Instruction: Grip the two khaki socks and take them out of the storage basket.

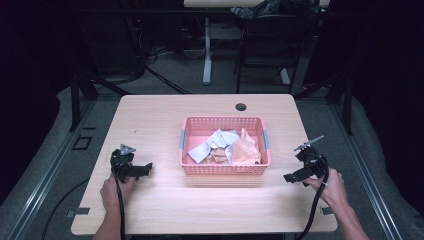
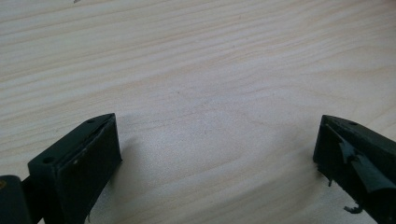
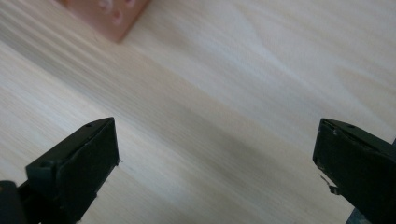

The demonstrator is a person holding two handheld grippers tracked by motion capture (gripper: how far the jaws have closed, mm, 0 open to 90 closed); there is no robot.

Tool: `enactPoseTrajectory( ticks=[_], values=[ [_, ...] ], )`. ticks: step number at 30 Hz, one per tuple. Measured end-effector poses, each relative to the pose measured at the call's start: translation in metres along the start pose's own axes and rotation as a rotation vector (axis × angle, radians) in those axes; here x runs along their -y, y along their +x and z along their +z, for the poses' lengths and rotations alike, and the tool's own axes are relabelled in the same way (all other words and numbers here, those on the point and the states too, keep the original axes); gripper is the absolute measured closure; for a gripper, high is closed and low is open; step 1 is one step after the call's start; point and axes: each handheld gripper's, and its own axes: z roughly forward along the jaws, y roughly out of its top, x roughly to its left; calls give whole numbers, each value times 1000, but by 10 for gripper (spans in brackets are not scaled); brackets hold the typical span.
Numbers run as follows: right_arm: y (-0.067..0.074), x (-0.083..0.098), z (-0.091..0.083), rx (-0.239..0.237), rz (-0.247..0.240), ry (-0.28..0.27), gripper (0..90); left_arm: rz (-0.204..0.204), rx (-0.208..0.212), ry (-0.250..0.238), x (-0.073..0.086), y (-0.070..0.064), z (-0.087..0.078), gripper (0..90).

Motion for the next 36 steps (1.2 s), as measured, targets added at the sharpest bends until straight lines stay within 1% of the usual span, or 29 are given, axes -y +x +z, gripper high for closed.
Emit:
enactPoseTrajectory(
  ticks=[1, 2, 3, 4, 5, 6, 7, 8, 10, 11, 13, 14, 15, 16, 18, 19, 20, 21, 23, 25, 26, 27, 28, 29, 30, 31, 32, 33, 36],
  values=[
    [0, 0, 0, 0, 0, 0, 0, -1, 0, -1, 0, 0, 0, 4],
    [3, -7, -3, 2, -1, -9, 0, -1, -1, -2, 0, 0, 0, 4],
    [5, -11, -6, -2, -10, -9, 0, 2, -1, -1, 0, 0, 0, 4],
    [5, -11, -6, -2, -10, -9, 0, 2, -1, -1, 0, 0, 0, 3],
    [8, -18, -9, -6, -15, -18, 0, -1, -1, -2, 0, 0, 0, 4],
    [8, -18, -9, -6, -15, -18, 0, -1, -1, -2, 0, 0, 0, 4],
    [9, -21, -10, -4, -27, -12, 0, -1, -1, -2, 0, 0, 0, 4],
    [11, -27, -12, -8, -26, -15, 0, 0, -1, -1, 0, 0, 0, 4],
    [12, -29, -12, -6, -30, -15, 0, -1, -1, -2, 0, 0, 0, 4],
    [13, -32, -13, -12, -32, -10, 0, 0, 0, 0, 0, 0, 0, 4],
    [16, -40, -16, -12, -39, -15, 0, 0, 0, -1, 0, 0, 0, 4],
    [16, -40, -16, -12, -39, -15, 0, 0, -1, -1, 0, 0, 0, 4],
    [17, -45, -18, -12, -48, -25, 0, -1, -1, -2, 0, 0, 0, 4],
    [17, -45, -18, -12, -48, -25, 0, -1, -1, -2, 0, 0, 0, 4],
    [20, -51, -20, -14, -51, -23, 0, -1, -1, -2, 0, 0, 0, 4],
    [22, -57, -21, -27, -53, -30, 0, -1, -1, -2, 0, 0, 0, 4],
    [24, -60, -22, -22, -58, -34, 0, -1, -1, -2, 0, 0, 0, 4],
    [24, -60, -22, -22, -58, -34, 0, -1, -1, -2, 0, 0, 0, 4],
    [29, -69, -24, -29, -69, -34, 0, -1, -1, -2, 0, 0, 0, 4],
    [31, -72, -23, -38, -66, -44, 0, -1, -1, -2, 0, 0, 0, 4],
    [34, -79, -24, -36, -86, -32, 0, 2, -1, -1, 0, 0, 0, 4],
    [36, -82, -24, -38, -83, -43, 0, -1, -1, -2, 0, 0, 0, 4],
    [36, -82, -24, -38, -83, -43, 0, -1, -1, -2, 0, 0, 0, 4],
    [38, -85, -24, -44, -86, -37, 0, 3, -1, -1, 0, 0, 0, 4],
    [40, -90, -24, -48, -94, -44, 0, -1, -1, -2, 0, 0, 0, 4],
    [40, -90, -24, -48, -94, -44, 0, -1, -1, -2, 0, 0, 0, 4],
    [41, -93, -23, -51, -95, -38, 0, 0, -1, -2, 0, 0, 0, 4],
    [43, -96, -22, -45, -105, -40, 0, 0, 0, 0, 0, 0, 0, 4],
    [50, -107, -15, -56, -116, -23, 0, -1, -1, -2, 0, 0, 0, 4]
  ],
)
